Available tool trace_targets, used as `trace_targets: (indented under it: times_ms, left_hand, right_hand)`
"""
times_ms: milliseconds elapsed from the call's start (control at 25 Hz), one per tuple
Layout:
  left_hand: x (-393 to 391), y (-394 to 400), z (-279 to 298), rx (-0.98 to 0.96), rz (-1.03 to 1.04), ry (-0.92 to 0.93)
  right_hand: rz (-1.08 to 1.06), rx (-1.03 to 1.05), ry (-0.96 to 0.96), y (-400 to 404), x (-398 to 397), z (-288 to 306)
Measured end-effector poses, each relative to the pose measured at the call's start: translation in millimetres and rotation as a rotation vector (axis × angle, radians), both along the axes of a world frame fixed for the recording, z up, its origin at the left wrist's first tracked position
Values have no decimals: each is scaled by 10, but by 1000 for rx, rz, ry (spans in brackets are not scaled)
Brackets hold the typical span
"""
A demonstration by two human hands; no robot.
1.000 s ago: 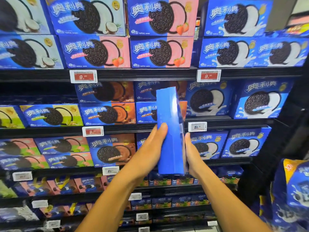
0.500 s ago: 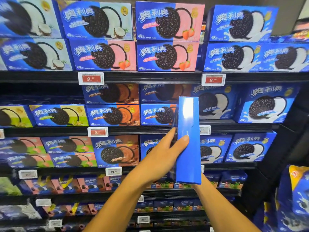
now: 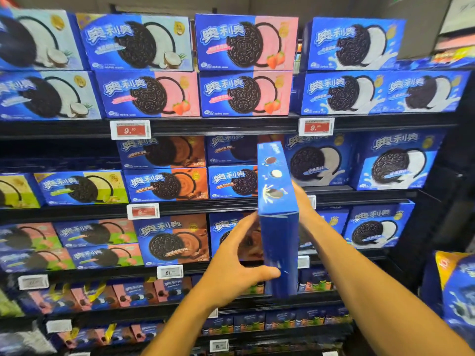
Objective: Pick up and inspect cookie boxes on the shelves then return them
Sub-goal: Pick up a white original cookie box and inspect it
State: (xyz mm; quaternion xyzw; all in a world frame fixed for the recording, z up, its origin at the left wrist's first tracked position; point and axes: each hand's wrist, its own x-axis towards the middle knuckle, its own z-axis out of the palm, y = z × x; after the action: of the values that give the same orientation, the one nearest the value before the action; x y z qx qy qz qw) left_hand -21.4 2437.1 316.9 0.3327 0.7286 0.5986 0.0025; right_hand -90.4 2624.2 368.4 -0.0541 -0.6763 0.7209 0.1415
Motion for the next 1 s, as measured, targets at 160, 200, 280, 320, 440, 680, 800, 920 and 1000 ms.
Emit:
trace_targets:
  times_ms: [160, 200, 280, 320, 440, 680, 800, 920, 1000]
  left_hand:
    - [-29, 54, -54, 26, -19, 86]
    - [-30, 70, -55, 35, -31, 108]
    - [-18, 85, -48, 56, -49, 118]
    - [-13, 85, -44, 69, -56, 115]
    - [-18, 65, -55, 67, -66, 119]
    - [-40, -55, 72, 114, -106, 107]
    - [-87, -153, 281, 257, -118, 16]
    - [-148, -167, 483, 397, -73, -127]
    - [-164, -153, 536, 379, -73, -154]
  right_hand:
    - [66, 24, 142, 56, -89, 249]
    - [88, 41, 167, 78, -84, 275]
    - [74, 58, 203, 107, -70, 347]
    - [75, 69, 206, 120, -75, 373]
    - [104, 73, 217, 136, -54, 386]
    - [52, 148, 172, 189, -90, 228]
    - [19, 172, 77, 234, -139, -37]
    - [59, 59, -18, 236, -119, -363]
    - [91, 19, -88, 205, -92, -557]
